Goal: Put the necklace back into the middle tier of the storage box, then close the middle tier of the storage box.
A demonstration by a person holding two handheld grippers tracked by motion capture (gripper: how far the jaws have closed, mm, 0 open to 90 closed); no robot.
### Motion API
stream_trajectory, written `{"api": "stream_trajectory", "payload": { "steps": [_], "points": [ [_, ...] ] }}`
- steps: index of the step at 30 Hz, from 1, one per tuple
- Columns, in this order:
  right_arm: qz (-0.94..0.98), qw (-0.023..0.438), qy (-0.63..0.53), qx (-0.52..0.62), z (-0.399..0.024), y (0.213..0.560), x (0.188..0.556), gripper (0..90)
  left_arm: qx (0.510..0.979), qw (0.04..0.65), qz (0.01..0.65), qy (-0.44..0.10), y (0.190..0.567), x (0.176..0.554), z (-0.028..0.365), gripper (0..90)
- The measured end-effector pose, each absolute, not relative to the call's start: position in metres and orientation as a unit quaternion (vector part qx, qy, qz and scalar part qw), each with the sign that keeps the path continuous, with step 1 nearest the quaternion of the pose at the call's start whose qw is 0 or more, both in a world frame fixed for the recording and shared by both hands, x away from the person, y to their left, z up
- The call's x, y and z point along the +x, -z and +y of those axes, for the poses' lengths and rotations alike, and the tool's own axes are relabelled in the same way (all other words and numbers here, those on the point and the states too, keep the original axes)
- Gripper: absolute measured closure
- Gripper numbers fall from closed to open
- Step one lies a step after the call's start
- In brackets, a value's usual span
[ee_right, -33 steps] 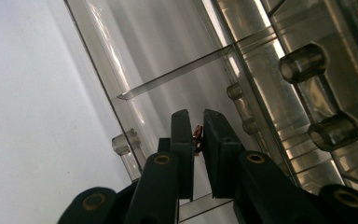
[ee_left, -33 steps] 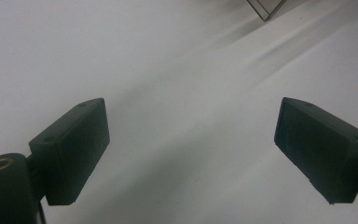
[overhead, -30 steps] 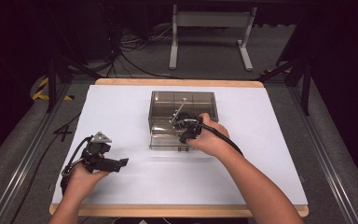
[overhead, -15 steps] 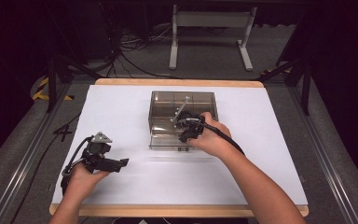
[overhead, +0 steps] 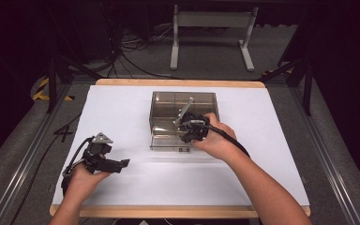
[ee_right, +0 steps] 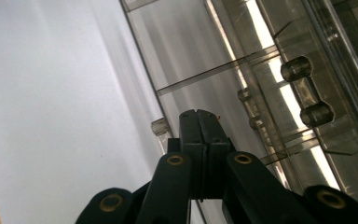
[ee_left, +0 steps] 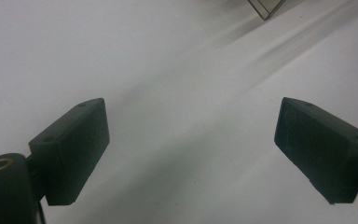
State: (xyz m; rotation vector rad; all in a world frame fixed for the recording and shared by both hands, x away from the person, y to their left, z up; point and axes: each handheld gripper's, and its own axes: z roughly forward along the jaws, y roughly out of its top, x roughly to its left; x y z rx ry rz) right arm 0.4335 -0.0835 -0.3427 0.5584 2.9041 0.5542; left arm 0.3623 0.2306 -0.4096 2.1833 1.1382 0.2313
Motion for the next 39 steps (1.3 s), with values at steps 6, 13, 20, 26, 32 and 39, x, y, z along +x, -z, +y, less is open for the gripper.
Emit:
{"api": "stream_trajectory", "payload": {
  "steps": [6, 13, 20, 26, 32, 39],
  "points": [
    [0.965, 0.061, -0.189, 0.173, -0.085, 0.339, 0.426, 90.0, 0.834, 0.327, 0.434, -0.091, 0.409, 0.363, 0.230, 10.5],
    [0.967, 0.051, -0.191, 0.157, -0.088, 0.337, 0.418, 90.0, 0.834, 0.328, 0.433, -0.090, 0.409, 0.362, 0.229, 10.5],
    [0.970, 0.043, -0.198, 0.132, -0.089, 0.338, 0.410, 90.0, 0.836, 0.328, 0.430, -0.089, 0.409, 0.364, 0.228, 10.5],
    [0.973, 0.034, -0.200, 0.112, -0.090, 0.339, 0.404, 90.0, 0.837, 0.327, 0.429, -0.090, 0.409, 0.365, 0.227, 10.4],
    [0.973, 0.031, -0.207, 0.093, -0.090, 0.340, 0.403, 90.0, 0.836, 0.328, 0.431, -0.089, 0.409, 0.364, 0.227, 10.4],
    [0.975, 0.022, -0.201, 0.090, -0.091, 0.345, 0.399, 90.0, 0.837, 0.327, 0.430, -0.089, 0.409, 0.365, 0.227, 10.4]
  ]
}}
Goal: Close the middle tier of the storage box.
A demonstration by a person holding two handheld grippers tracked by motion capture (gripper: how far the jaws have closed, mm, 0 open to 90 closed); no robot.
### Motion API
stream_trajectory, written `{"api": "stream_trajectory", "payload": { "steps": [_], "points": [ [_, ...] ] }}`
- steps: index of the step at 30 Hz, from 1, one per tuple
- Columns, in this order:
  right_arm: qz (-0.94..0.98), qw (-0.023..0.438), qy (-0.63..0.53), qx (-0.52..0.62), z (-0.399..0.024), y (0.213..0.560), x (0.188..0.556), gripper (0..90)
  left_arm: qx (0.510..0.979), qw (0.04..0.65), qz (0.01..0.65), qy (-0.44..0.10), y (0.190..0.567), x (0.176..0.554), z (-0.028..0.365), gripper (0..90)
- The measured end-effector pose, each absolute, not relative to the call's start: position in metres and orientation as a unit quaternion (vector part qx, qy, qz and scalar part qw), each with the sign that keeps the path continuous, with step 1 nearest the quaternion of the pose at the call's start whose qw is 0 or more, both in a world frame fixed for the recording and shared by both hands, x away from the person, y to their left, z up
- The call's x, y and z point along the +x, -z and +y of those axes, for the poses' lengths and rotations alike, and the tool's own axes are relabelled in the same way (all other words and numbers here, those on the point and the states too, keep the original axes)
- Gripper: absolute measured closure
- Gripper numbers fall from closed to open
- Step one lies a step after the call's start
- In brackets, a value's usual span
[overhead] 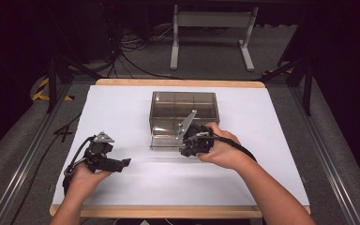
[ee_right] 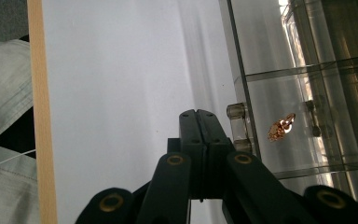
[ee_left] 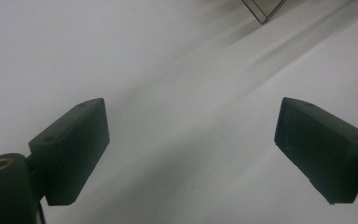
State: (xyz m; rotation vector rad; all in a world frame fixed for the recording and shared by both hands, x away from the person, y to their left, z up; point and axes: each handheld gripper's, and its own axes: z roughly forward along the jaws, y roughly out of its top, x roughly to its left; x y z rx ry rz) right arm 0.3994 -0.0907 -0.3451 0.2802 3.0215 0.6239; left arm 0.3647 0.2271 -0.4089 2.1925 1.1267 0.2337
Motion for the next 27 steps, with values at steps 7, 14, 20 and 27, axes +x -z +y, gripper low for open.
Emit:
{"api": "stream_trajectory", "payload": {
  "steps": [7, 14, 20, 27],
  "points": [
    [0.976, 0.020, -0.197, 0.088, -0.091, 0.352, 0.399, 90.0, 0.837, 0.327, 0.429, -0.090, 0.409, 0.365, 0.227, 10.4],
    [0.977, 0.018, -0.191, 0.087, -0.091, 0.360, 0.401, 90.0, 0.837, 0.327, 0.430, -0.088, 0.409, 0.365, 0.226, 10.4],
    [0.978, 0.013, -0.187, 0.088, -0.091, 0.368, 0.403, 90.0, 0.837, 0.327, 0.430, -0.087, 0.409, 0.365, 0.226, 10.4],
    [0.980, 0.013, -0.174, 0.096, -0.092, 0.377, 0.407, 90.0, 0.837, 0.326, 0.430, -0.088, 0.409, 0.364, 0.227, 10.4]
  ]
}}
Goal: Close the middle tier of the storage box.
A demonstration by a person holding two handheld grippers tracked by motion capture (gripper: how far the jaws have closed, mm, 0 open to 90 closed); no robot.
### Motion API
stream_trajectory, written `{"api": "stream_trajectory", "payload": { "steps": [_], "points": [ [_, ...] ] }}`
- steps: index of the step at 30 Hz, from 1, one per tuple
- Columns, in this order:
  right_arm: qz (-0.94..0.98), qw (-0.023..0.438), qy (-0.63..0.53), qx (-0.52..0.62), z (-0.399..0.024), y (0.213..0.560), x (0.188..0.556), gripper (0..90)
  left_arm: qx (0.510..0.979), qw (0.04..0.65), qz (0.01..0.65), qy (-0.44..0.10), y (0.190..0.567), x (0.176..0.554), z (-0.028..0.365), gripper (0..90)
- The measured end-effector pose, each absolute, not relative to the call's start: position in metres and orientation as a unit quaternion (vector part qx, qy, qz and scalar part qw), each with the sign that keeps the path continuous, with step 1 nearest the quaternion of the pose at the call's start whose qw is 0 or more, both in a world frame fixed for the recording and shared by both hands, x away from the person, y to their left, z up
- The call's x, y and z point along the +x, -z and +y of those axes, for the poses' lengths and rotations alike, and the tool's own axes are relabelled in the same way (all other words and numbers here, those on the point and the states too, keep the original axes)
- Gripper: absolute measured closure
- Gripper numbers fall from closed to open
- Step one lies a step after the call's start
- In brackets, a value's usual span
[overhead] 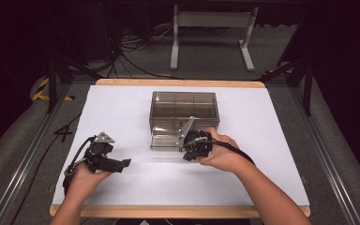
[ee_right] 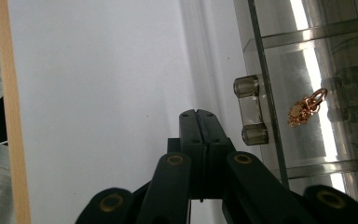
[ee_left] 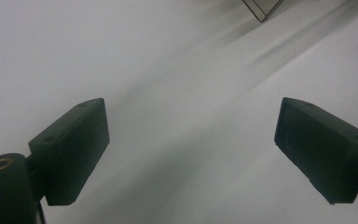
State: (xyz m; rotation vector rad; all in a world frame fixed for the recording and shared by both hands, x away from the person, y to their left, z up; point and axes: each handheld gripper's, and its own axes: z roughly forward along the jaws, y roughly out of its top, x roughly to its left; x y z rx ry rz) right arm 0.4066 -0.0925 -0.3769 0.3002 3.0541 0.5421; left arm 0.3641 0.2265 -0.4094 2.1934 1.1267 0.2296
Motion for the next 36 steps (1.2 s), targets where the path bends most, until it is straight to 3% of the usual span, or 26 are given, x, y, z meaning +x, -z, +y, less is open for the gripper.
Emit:
{"api": "stream_trajectory", "payload": {
  "steps": [14, 36],
  "points": [
    [0.983, 0.012, -0.155, 0.102, -0.091, 0.389, 0.411, 90.0, 0.837, 0.326, 0.430, -0.089, 0.410, 0.364, 0.228, 10.4],
    [0.979, 0.064, -0.161, 0.104, -0.091, 0.388, 0.419, 90.0, 0.835, 0.329, 0.432, -0.090, 0.409, 0.363, 0.228, 10.4]
  ]
}}
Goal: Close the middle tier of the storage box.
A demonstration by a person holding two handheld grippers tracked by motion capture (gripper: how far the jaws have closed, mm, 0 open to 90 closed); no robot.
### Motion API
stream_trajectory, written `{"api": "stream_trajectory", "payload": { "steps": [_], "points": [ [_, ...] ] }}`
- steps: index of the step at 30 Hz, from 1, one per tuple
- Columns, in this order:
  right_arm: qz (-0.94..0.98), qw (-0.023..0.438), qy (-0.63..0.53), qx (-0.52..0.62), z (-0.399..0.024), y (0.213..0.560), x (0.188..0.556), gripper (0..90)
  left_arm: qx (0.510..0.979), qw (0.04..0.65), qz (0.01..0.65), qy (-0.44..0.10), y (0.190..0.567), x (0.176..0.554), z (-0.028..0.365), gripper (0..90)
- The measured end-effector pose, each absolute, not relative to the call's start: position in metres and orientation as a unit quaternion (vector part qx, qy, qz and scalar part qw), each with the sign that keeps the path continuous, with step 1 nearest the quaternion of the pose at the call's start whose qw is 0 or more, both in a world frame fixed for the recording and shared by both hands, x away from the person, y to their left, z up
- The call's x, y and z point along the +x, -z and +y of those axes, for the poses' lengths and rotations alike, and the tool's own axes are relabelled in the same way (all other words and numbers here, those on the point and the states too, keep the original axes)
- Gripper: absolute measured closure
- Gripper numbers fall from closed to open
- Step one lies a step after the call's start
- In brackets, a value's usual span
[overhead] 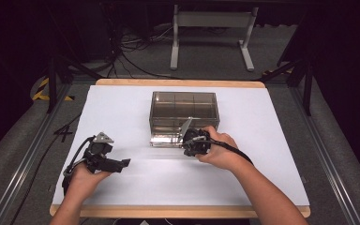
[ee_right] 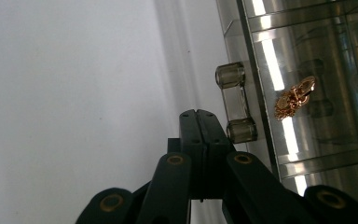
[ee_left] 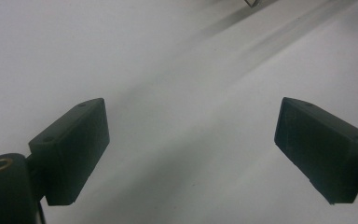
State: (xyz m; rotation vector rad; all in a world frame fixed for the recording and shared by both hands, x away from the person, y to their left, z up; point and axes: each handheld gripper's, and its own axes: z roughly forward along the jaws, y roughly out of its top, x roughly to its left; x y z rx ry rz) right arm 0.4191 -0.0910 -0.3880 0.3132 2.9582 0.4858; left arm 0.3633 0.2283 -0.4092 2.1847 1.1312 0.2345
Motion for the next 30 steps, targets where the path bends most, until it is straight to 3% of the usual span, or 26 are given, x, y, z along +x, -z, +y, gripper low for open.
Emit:
{"api": "stream_trajectory", "payload": {
  "steps": [30],
  "points": [
    [0.958, 0.129, -0.206, 0.154, -0.099, 0.381, 0.440, 90.0, 0.834, 0.329, 0.434, -0.089, 0.410, 0.363, 0.229, 10.3]
  ]
}}
